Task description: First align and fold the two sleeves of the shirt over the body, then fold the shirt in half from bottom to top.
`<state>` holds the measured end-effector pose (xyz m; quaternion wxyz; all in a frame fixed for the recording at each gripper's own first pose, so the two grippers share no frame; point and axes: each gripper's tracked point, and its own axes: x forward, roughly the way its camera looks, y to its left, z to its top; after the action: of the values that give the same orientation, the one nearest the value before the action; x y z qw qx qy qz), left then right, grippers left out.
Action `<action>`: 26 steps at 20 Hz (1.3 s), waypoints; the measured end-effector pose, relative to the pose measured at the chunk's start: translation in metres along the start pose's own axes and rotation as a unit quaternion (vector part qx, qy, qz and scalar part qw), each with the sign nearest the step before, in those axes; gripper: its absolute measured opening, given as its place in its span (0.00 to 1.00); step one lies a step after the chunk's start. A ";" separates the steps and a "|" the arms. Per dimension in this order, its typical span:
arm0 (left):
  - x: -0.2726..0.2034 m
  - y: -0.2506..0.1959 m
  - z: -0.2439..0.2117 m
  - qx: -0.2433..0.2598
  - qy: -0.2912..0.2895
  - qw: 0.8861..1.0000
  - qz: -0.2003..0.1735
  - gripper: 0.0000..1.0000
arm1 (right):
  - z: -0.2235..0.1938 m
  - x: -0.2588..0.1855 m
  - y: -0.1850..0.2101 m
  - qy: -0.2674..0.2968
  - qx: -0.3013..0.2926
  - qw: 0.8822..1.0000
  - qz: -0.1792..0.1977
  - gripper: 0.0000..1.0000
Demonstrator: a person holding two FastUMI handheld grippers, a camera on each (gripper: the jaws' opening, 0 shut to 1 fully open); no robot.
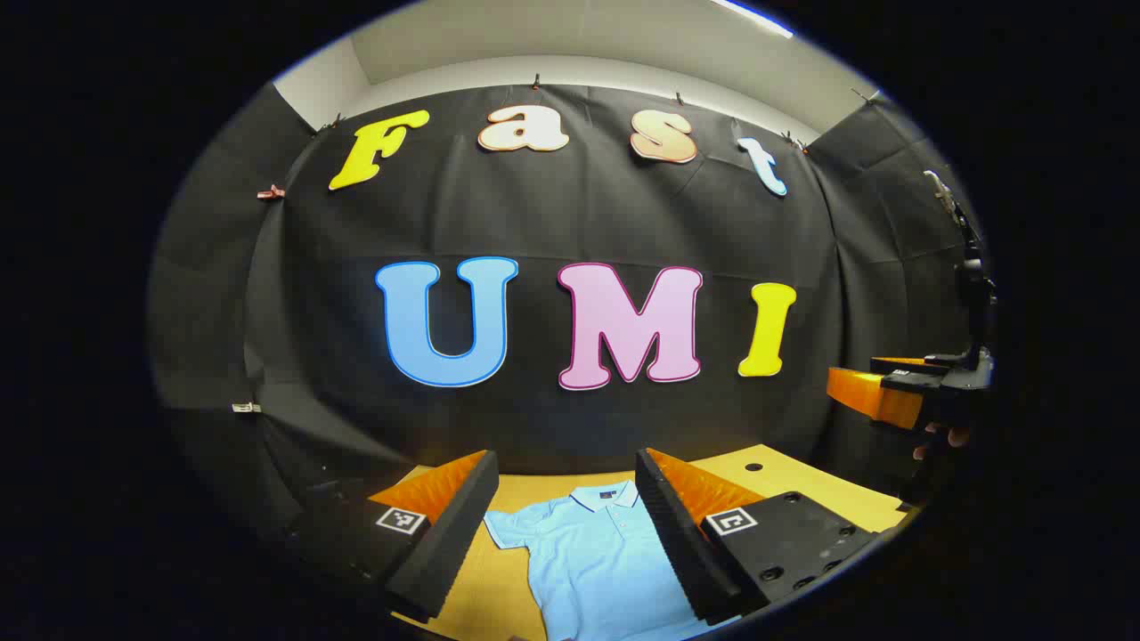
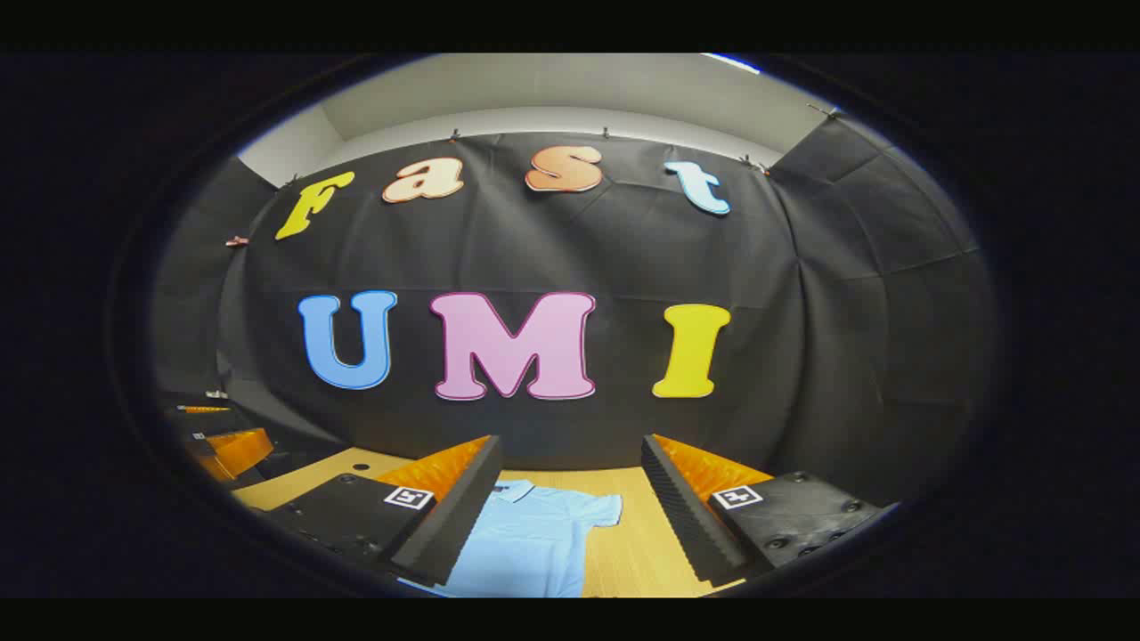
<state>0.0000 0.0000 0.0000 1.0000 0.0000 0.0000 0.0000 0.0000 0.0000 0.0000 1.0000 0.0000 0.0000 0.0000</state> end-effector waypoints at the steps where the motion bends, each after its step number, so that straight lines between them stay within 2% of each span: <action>1: 0.001 0.001 -0.001 0.000 0.001 1.000 0.002 0.98 | -0.001 0.000 -0.001 0.001 -0.002 1.000 -0.001 0.97; 4: 0.002 0.004 -0.002 -0.001 0.002 1.000 0.006 0.98 | 0.000 0.001 0.001 -0.002 -0.007 1.000 0.004 0.99; 5: 0.002 0.004 -0.001 0.000 0.002 1.000 0.007 0.98 | 0.000 0.002 0.001 -0.001 -0.006 1.000 0.005 0.97; 9: 0.004 0.005 -0.002 0.000 0.003 1.000 0.008 0.98 | 0.000 0.005 0.000 -0.001 -0.002 1.000 0.003 0.99; 26: 0.011 0.006 -0.003 0.000 0.006 1.000 0.013 0.98 | -0.009 0.015 -0.008 0.009 0.001 1.000 -0.002 0.97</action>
<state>0.0109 0.0058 -0.0034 0.9999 -0.0004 0.0059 0.0130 0.0154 -0.0080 -0.0085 1.0000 0.0009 0.0086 -0.0016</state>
